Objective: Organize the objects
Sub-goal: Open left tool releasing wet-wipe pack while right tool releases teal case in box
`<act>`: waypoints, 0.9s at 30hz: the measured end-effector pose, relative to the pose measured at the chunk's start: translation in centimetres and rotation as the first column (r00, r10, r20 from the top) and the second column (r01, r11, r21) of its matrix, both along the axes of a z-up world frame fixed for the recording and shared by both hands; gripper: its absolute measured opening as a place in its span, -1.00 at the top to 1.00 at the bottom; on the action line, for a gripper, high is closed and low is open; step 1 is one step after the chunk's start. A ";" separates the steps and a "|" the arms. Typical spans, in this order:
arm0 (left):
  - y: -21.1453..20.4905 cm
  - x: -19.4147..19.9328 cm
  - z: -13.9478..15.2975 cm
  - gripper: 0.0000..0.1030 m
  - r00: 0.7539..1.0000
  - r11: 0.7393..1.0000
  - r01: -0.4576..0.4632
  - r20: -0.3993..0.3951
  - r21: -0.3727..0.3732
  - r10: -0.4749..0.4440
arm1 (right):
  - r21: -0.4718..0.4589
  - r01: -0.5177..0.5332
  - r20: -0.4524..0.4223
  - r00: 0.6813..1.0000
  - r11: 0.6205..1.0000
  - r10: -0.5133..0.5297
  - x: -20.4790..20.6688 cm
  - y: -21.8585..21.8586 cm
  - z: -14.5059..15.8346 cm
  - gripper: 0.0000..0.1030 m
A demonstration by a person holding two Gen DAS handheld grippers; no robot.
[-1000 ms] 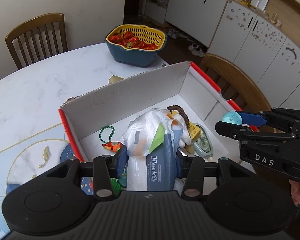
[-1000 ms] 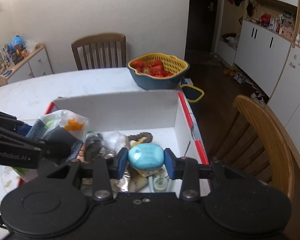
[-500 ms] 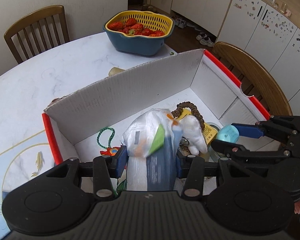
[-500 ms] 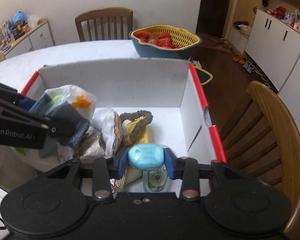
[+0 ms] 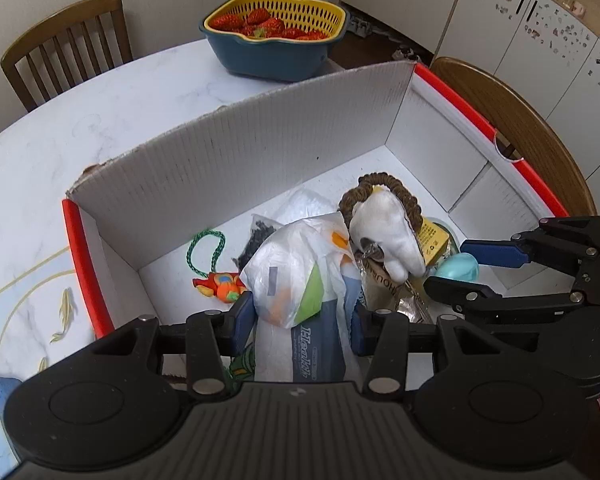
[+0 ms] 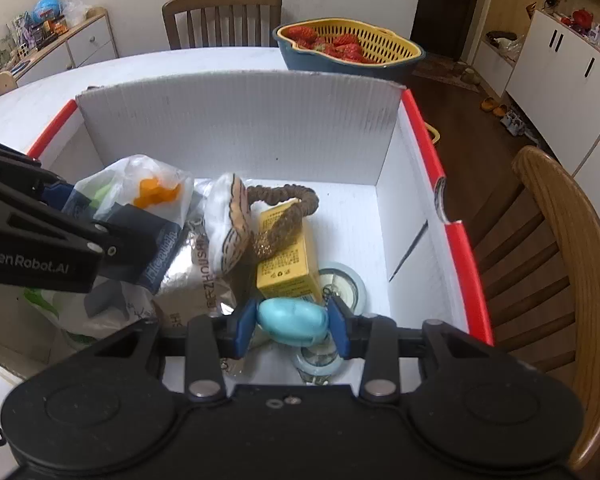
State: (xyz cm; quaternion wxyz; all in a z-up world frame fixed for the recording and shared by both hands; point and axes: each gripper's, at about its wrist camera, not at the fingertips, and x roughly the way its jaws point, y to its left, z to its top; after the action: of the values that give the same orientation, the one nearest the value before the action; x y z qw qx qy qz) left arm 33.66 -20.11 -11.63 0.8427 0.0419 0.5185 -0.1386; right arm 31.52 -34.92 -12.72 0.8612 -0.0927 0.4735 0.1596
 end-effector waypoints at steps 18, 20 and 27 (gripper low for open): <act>0.4 -1.3 0.9 -0.31 0.999 1.000 -0.013 0.036 0.018 0.012 | 0.027 0.008 0.032 0.999 1.000 -0.009 -0.8 -0.8 1.3 -0.04; 0.6 -1.7 1.3 -0.31 0.999 1.000 -0.019 0.048 0.019 0.018 | 0.038 0.017 0.040 0.999 0.999 -0.018 -1.1 -1.0 1.8 -0.11; 1.9 -2.9 2.7 -0.44 0.996 1.000 -0.025 0.085 -0.003 0.026 | 0.095 0.039 0.077 0.996 0.995 -0.046 -2.5 -1.0 3.7 -0.23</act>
State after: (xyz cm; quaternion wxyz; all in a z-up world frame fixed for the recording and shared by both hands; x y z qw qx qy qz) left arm 30.75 -18.21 -8.93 0.8657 0.0405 0.4826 -0.1263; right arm 29.07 -35.97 -9.01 0.8858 -0.0486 0.4331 0.1594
